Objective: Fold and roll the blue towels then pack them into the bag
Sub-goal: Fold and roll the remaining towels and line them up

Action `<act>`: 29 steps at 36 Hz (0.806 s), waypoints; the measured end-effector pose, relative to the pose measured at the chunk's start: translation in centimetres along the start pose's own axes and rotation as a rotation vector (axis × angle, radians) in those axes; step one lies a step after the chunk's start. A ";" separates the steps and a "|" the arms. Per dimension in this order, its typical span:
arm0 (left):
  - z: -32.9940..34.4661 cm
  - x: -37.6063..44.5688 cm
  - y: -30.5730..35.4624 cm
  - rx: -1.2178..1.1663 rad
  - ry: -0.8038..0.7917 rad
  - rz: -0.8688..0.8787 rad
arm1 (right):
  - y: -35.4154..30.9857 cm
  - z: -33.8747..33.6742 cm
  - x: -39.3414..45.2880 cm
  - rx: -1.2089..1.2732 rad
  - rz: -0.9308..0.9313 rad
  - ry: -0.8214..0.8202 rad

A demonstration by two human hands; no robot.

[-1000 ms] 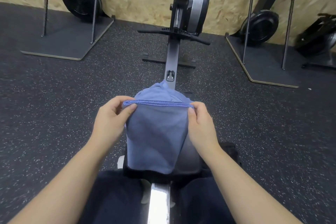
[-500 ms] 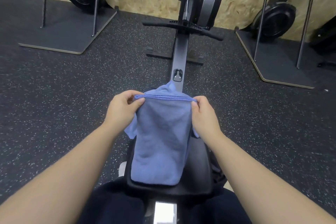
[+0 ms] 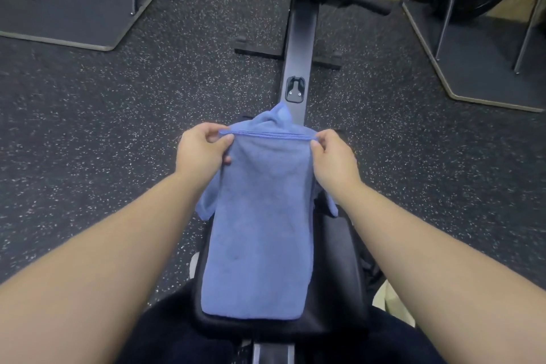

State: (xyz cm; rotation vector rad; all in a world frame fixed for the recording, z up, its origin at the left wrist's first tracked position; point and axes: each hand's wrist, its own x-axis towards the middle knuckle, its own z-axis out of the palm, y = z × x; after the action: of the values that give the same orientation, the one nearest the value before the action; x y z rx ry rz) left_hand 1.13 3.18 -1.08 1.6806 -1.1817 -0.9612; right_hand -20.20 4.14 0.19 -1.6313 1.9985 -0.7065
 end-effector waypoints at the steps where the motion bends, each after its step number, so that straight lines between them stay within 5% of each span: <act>1: 0.3 0.5 -0.3 0.022 0.008 0.006 | 0.2 0.3 0.3 -0.007 0.002 0.003; 15: 0.5 0.0 -1.3 0.240 0.044 0.113 | 1.7 1.8 1.0 0.073 -0.002 0.030; 29: -2.4 -13.6 -8.4 0.504 -0.333 0.573 | 6.5 1.3 -12.6 -0.139 -0.579 -0.132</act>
State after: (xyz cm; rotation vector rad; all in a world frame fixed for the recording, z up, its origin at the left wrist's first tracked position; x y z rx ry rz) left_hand 2.41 18.38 -6.47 1.4248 -2.1238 -0.6156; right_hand -21.79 17.41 -4.62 -2.3094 1.5103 -0.6383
